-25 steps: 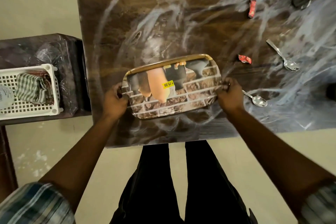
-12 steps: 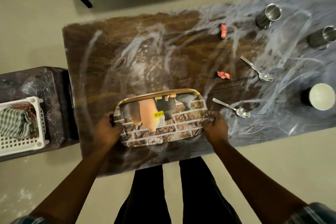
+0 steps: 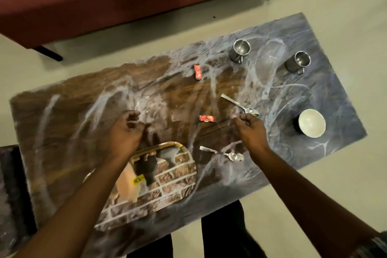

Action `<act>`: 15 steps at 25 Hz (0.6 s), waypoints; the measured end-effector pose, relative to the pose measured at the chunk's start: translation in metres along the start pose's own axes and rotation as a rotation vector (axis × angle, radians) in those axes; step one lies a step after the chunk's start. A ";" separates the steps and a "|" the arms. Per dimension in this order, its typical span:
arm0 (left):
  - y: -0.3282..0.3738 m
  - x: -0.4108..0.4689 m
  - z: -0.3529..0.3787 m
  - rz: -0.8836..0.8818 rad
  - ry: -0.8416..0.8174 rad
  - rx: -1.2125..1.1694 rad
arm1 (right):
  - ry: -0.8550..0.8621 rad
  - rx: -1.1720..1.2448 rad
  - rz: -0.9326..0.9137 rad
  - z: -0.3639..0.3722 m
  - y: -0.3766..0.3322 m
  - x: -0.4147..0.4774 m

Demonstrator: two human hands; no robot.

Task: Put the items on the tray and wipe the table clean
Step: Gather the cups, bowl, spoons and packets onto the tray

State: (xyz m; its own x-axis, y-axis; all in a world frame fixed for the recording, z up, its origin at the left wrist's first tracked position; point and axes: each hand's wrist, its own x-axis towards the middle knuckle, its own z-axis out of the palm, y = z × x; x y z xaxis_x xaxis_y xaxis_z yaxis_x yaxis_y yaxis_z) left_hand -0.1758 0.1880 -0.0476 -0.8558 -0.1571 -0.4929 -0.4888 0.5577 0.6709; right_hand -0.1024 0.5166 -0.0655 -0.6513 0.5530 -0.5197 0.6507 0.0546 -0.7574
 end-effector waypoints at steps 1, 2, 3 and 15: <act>0.023 0.009 0.021 0.018 -0.011 -0.045 | 0.002 0.023 -0.005 -0.012 -0.009 0.022; 0.045 0.019 0.042 0.021 -0.024 -0.099 | -0.007 0.046 -0.010 -0.023 -0.019 0.046; 0.067 0.028 0.065 0.013 -0.043 -0.165 | -0.019 0.071 -0.013 -0.031 -0.028 0.070; 0.244 0.113 0.277 -0.090 -0.263 -0.584 | -0.244 0.170 -0.022 -0.034 -0.095 0.254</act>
State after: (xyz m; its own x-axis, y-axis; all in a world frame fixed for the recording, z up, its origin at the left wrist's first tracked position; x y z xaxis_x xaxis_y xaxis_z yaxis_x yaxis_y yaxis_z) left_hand -0.3449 0.5317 -0.0933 -0.7732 0.0639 -0.6309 -0.6320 0.0047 0.7750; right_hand -0.3170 0.6803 -0.1122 -0.7524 0.3358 -0.5666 0.5741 -0.0872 -0.8141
